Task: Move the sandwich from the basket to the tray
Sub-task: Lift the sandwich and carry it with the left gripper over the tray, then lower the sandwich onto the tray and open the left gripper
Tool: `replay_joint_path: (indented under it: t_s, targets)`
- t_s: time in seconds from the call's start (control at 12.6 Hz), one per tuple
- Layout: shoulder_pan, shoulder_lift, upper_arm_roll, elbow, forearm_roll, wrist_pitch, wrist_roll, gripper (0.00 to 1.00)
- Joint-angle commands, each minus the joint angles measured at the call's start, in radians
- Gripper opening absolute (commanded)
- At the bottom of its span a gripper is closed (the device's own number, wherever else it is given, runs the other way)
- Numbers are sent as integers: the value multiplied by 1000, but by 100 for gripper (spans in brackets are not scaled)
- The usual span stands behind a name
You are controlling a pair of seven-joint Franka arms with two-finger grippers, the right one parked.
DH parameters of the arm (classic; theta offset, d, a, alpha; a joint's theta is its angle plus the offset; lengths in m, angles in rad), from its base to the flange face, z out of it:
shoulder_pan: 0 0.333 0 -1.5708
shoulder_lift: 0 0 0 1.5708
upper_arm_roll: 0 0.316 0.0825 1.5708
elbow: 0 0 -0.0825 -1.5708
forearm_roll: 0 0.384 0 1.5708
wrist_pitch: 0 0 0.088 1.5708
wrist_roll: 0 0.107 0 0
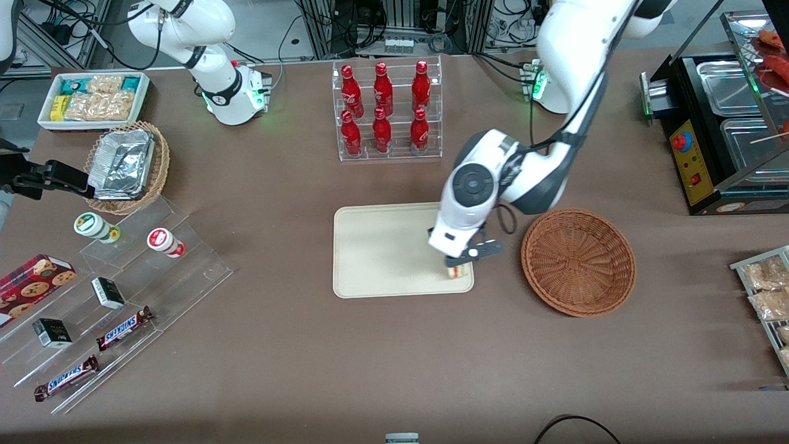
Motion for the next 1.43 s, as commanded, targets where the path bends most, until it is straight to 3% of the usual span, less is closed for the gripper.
replay_joint_path:
  t_s: [0.0,0.48,1.04,1.12,1.19,1.35]
  targets:
    - [-61,101,14,143,6,-9,-53,0]
    - [-116,199,14,264,8,-9,-166,0]
    - [-125,236,14,268,2,40,-231,0]
    - [-125,239,14,266,-1,40,-231,43]
    - [-128,239,14,263,0,40,-229,98]
    - [-128,234,14,268,0,40,-229,100]
